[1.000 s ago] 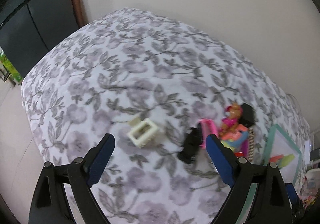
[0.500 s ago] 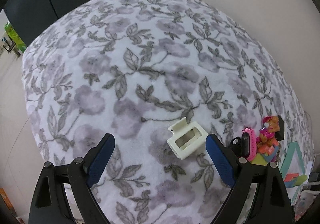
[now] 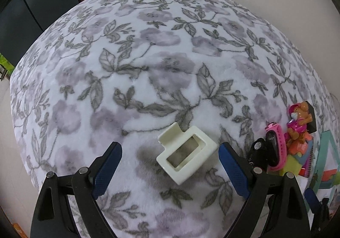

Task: Organize rigid objects
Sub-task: 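Grasp the cream clip with left gripper while right gripper grasps the white charger cube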

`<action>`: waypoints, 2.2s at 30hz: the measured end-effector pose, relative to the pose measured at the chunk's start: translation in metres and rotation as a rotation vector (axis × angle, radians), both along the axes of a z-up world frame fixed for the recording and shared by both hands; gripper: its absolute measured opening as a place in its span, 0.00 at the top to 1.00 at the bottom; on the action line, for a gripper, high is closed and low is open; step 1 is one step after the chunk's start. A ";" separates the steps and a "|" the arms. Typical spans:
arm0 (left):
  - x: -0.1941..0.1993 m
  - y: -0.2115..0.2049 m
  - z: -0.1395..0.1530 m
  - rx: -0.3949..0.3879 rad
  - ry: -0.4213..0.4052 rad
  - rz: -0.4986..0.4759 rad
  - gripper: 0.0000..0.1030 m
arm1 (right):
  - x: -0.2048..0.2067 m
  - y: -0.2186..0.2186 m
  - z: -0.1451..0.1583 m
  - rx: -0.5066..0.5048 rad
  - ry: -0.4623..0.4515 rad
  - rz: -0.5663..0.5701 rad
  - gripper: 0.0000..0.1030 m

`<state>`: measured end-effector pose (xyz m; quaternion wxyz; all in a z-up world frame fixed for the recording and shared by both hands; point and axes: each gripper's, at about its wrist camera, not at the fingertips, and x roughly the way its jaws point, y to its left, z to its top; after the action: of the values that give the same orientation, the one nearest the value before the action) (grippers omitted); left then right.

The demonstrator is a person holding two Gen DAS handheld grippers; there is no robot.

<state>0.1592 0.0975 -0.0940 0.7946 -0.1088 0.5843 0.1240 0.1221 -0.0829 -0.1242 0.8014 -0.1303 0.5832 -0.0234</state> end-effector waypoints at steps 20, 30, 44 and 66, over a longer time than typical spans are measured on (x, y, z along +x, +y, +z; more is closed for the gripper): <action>0.009 -0.016 -0.012 0.055 -0.007 -0.080 0.42 | 0.000 0.001 -0.002 -0.072 -0.007 0.007 0.36; 0.004 -0.015 -0.001 0.029 -0.024 -0.071 0.43 | -0.001 -0.008 0.008 -0.015 -0.018 -0.013 0.58; -0.002 -0.007 0.017 -0.028 -0.055 -0.038 0.44 | -0.002 -0.028 0.019 0.150 -0.007 -0.064 0.94; -0.010 0.002 0.012 -0.126 0.034 -0.008 0.44 | -0.002 -0.033 0.043 0.176 -0.051 -0.044 0.93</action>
<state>0.1493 0.0991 -0.0823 0.7766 -0.1543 0.6048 0.0858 0.1205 -0.1159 -0.0813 0.8236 -0.0458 0.5653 0.0073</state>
